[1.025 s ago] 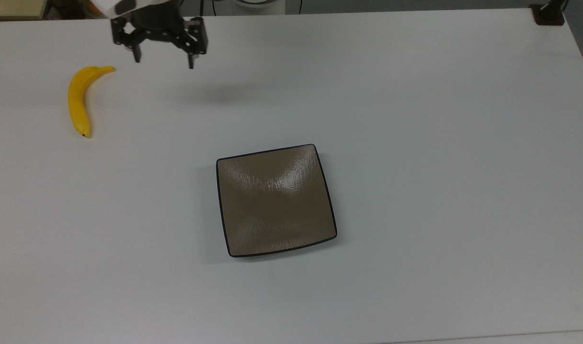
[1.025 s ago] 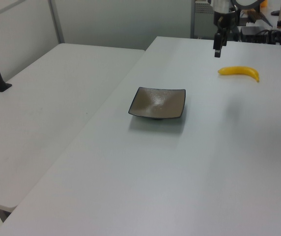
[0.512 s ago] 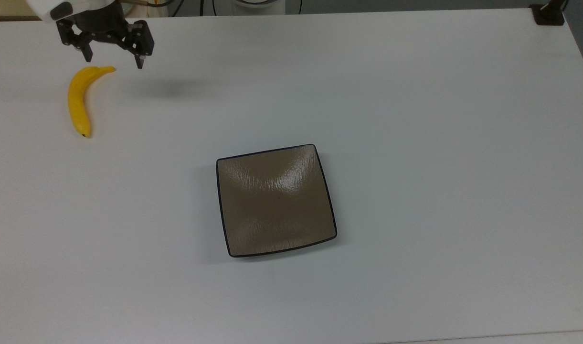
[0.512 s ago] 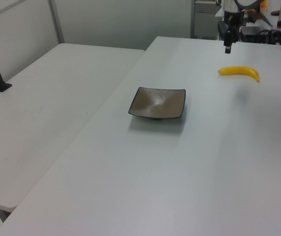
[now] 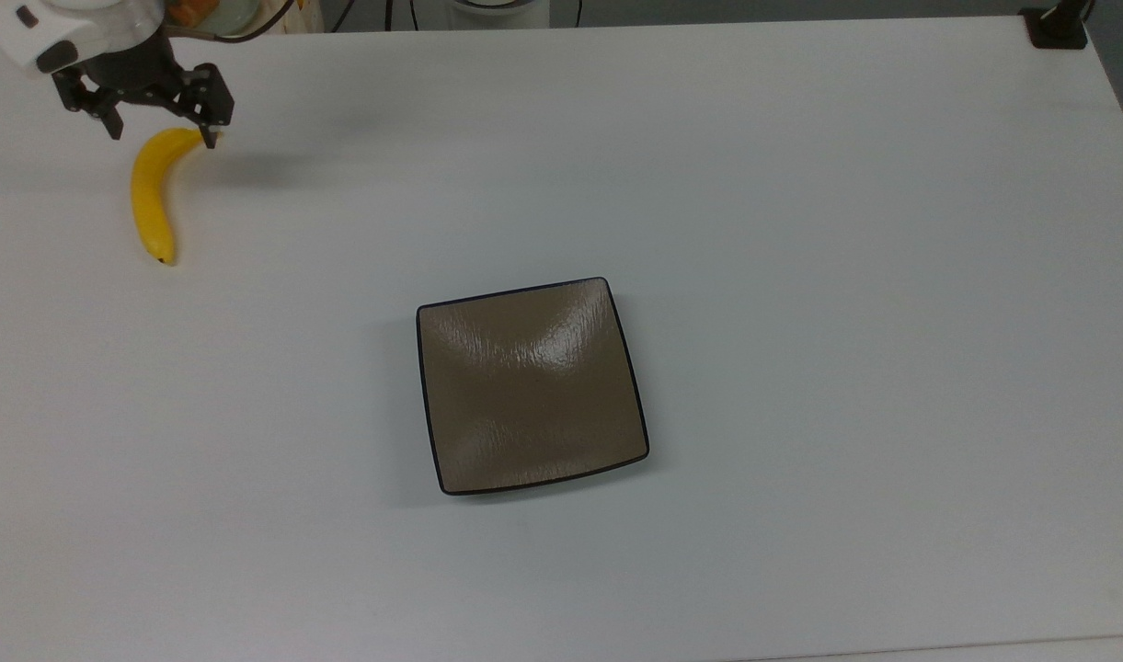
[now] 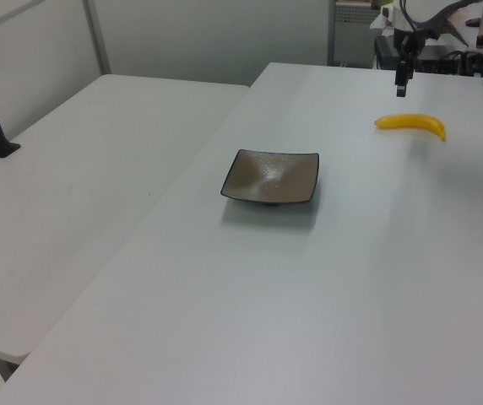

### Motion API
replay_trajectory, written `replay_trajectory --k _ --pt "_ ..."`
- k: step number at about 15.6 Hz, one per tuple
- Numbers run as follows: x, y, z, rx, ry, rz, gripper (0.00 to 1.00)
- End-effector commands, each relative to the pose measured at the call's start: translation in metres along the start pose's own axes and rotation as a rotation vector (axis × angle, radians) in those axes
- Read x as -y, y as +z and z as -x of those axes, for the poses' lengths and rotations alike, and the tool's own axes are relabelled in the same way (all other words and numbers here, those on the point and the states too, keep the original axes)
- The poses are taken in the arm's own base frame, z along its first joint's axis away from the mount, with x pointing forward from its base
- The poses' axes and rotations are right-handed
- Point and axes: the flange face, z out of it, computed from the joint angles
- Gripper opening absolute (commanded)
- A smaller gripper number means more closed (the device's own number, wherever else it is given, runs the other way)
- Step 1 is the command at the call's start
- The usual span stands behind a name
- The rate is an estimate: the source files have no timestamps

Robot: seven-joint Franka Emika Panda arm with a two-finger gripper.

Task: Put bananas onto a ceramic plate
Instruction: 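Move the open gripper over the yellow banana and lower it, then close the gripper on the banana's middle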

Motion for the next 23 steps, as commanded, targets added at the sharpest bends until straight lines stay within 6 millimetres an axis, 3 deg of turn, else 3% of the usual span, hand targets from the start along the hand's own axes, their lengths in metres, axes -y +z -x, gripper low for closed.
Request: replay_trajectory --k 1,4,11,12,13,14,15,17,18,23 --pt "-0.026 0.033 0.009 0.025 -0.065 0.012 1.0" --pt "-0.042 0.063 0.012 0.05 -0.07 0.023 1.0" --pt "-0.056 0.131 0.01 0.071 -0.069 0.036 1.0" --pt "-0.055 0.138 0.01 0.083 -0.08 0.035 0.96" --pt "-0.056 0.143 0.011 0.095 -0.093 0.044 0.77" --pt "-0.058 0.144 0.012 0.101 -0.095 0.049 0.48" --pt "-0.06 0.144 0.013 0.1 -0.096 0.049 0.31" --pt "-0.061 0.144 0.014 0.101 -0.128 0.038 0.08" --pt "-0.061 0.144 0.015 0.106 -0.138 0.032 0.04" --pt "-0.06 0.139 0.012 0.097 -0.132 0.035 0.04"
